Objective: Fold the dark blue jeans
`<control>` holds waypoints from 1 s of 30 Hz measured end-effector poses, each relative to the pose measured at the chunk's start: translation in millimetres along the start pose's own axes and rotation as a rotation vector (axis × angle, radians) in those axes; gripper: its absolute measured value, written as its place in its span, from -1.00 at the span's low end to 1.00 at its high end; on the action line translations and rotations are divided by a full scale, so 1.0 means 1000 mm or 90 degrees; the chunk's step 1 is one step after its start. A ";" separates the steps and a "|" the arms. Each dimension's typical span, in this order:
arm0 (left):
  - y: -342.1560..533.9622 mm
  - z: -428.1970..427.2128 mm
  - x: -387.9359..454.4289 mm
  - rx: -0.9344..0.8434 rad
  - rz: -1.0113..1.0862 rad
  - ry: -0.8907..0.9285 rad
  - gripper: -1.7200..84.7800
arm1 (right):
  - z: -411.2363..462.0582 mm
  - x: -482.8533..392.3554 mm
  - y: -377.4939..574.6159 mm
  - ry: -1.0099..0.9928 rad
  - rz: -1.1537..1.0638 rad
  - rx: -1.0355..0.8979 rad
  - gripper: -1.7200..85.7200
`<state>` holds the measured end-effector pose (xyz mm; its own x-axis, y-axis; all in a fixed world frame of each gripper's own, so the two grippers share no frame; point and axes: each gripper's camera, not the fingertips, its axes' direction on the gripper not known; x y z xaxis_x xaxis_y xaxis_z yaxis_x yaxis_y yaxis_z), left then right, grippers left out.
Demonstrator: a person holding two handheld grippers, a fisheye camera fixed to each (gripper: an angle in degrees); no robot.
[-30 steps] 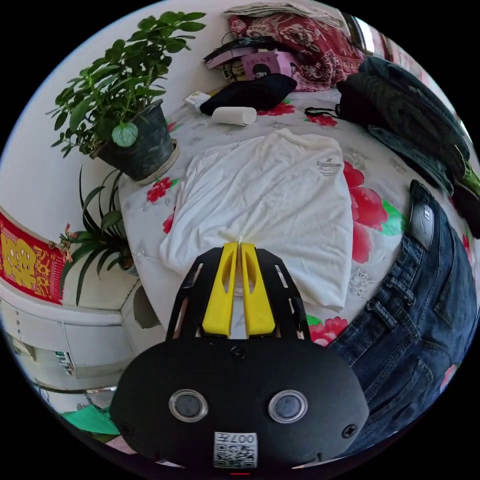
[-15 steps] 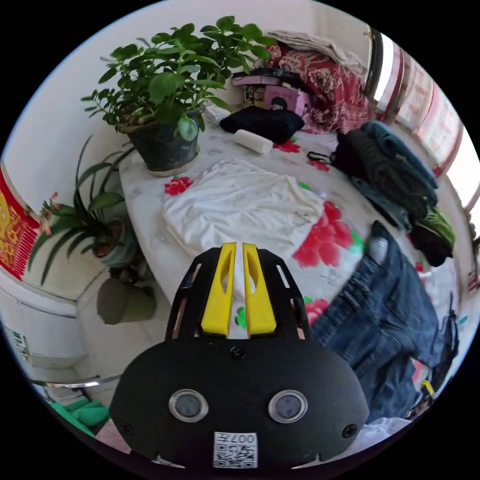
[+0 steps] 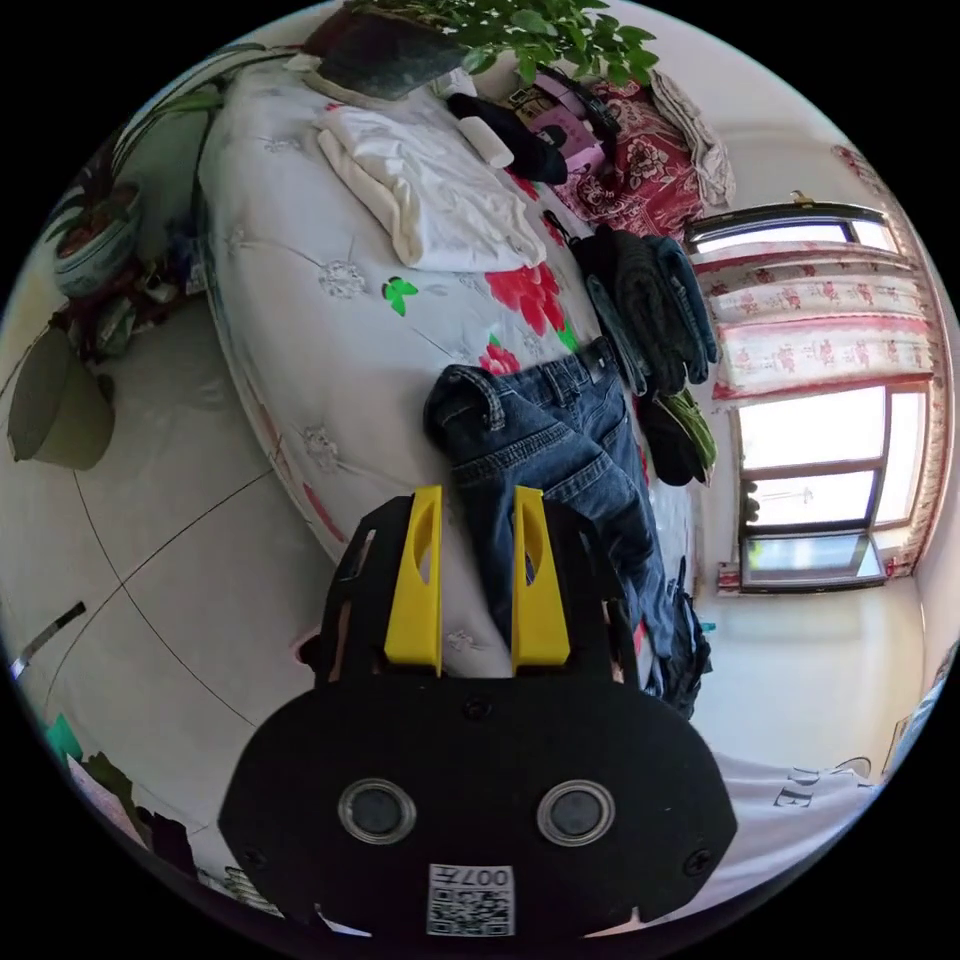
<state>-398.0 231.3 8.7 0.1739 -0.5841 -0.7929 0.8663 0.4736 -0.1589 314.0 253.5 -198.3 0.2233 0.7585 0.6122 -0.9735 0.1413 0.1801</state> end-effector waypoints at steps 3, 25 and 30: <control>-0.006 0.001 0.010 -0.013 0.007 -0.052 -0.80 | -0.011 -0.002 -0.013 -0.036 -0.005 0.005 -0.77; 0.079 -0.148 -0.010 -0.076 0.064 0.244 -0.98 | -0.319 0.021 0.003 -0.395 -0.041 0.196 -0.97; 0.064 -0.160 0.021 -0.044 0.122 0.286 -0.98 | -0.307 -0.005 0.007 -0.413 -0.029 0.187 -0.97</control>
<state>-413.8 354.7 -112.5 0.0940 -0.1471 -0.9846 0.8024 0.5967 -0.0125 290.9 446.0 -435.9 0.3370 0.2107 0.9176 -0.9292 -0.0824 0.3602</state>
